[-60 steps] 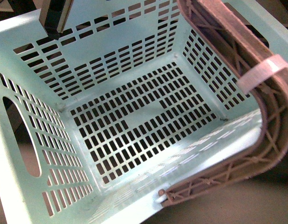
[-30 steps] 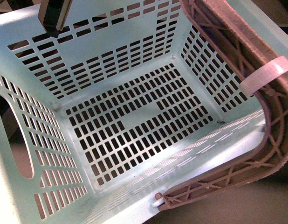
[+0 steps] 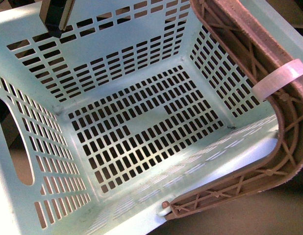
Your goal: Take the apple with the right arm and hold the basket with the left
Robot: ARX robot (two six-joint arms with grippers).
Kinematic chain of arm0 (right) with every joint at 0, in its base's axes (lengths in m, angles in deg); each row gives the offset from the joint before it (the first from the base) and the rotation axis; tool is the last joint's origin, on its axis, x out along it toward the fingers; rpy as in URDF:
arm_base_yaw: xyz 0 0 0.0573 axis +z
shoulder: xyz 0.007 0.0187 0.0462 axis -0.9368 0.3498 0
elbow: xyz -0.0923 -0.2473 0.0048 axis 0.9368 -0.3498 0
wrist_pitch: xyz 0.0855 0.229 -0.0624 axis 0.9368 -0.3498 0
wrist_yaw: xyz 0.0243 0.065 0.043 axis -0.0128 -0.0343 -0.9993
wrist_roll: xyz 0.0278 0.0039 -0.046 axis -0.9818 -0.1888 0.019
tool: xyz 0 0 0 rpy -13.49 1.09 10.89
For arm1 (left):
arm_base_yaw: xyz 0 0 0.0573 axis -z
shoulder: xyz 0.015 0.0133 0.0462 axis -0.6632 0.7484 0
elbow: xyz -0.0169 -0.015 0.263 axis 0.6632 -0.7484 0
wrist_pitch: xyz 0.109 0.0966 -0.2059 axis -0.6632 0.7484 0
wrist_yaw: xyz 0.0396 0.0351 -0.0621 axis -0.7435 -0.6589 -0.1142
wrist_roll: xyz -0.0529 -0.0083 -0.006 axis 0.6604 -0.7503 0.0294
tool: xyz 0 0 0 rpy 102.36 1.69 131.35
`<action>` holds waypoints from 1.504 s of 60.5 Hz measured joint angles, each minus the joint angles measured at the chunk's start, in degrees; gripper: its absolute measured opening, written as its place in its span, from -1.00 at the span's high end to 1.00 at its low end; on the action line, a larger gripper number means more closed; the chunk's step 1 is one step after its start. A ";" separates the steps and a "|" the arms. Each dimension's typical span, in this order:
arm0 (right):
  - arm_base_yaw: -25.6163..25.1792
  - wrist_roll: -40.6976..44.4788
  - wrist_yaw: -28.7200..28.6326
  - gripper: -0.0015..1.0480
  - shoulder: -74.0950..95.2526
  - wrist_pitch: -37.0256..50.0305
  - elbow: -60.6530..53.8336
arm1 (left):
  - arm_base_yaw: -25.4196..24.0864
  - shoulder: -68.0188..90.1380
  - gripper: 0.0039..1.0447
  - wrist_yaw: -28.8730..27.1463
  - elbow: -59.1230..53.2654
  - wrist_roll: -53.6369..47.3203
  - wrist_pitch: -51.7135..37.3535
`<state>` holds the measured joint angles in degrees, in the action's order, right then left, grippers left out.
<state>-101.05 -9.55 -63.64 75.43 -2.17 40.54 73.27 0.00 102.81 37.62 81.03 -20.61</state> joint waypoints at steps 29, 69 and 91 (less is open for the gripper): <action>-0.87 -1.38 0.98 -0.83 50.16 14.53 17.81 | 0.00 0.00 0.88 0.02 0.00 0.02 0.00; 2.49 -5.86 1.42 -0.83 59.04 12.00 28.35 | -0.02 0.00 0.88 0.04 0.00 0.02 0.00; 1.62 -5.29 1.75 -0.42 58.71 11.89 27.39 | -0.02 0.00 0.88 0.04 0.00 0.02 0.00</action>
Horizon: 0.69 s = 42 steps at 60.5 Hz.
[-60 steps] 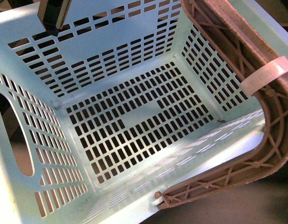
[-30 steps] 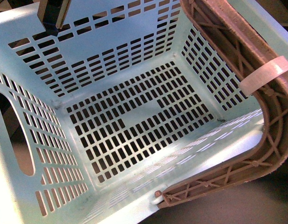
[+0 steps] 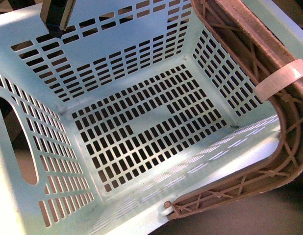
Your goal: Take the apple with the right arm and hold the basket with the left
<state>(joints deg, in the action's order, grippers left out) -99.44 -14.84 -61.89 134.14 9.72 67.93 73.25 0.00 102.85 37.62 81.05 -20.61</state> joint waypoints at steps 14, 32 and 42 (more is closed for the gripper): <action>-1.40 2.84 -3.61 -0.39 -6.75 -1.36 -4.74 | 0.00 0.00 0.88 -0.02 0.00 0.00 0.00; 1.25 3.93 -11.47 -0.39 -29.83 -9.73 -10.12 | 0.00 0.00 0.88 0.00 0.00 0.00 0.00; 7.06 -0.04 -14.14 -0.39 -46.80 -16.92 -10.12 | 0.00 0.00 0.88 0.00 0.00 0.00 0.00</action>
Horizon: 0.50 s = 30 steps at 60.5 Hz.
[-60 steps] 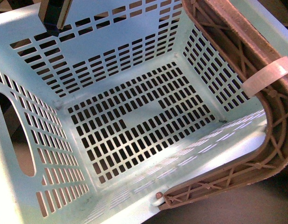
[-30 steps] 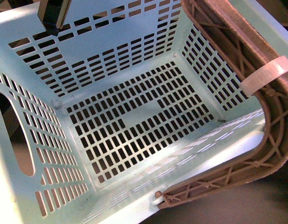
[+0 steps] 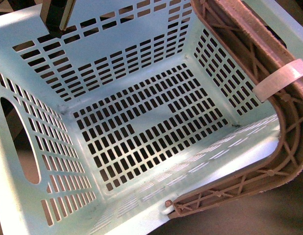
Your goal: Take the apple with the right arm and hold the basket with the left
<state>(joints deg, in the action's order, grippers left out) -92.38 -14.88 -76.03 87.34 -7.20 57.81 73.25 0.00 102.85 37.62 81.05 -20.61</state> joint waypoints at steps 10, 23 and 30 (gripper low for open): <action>9.84 -6.49 1.79 -0.39 -14.27 -4.11 2.25 | 0.00 0.00 0.88 0.00 0.00 0.00 0.00; 30.32 -12.41 9.49 -0.37 -19.45 -4.24 3.74 | 0.02 0.00 0.88 0.02 0.00 0.00 0.00; 36.98 -12.55 12.72 -0.37 -18.03 -3.56 3.72 | 0.00 0.00 0.88 -0.02 0.00 0.00 0.00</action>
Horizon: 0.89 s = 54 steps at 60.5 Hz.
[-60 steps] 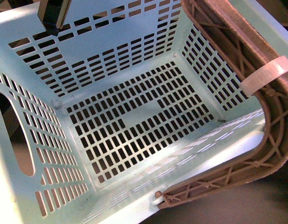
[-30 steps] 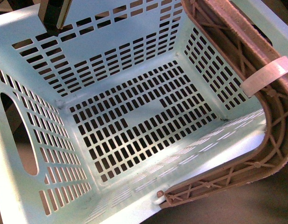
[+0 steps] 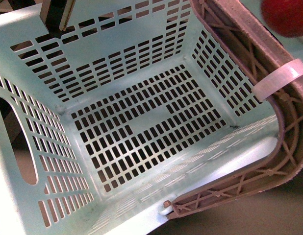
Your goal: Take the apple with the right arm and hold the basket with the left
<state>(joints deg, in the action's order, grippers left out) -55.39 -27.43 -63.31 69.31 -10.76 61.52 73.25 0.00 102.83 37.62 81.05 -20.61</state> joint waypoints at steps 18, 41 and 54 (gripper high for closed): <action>8.15 -0.48 5.01 -0.75 1.97 0.42 -1.99 | 0.00 0.00 0.88 0.02 0.00 0.00 0.00; -0.17 1.18 20.44 -0.83 -12.15 -6.14 -3.54 | -0.02 0.00 0.88 -0.57 -0.15 -0.31 0.11; -6.32 12.59 12.07 -0.20 -20.57 17.07 -17.09 | 0.04 0.00 0.88 -0.13 -0.15 -0.52 0.11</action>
<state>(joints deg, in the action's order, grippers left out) -61.71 -14.84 -51.25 48.74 6.31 44.43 73.29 0.00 102.70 37.47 80.53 -20.50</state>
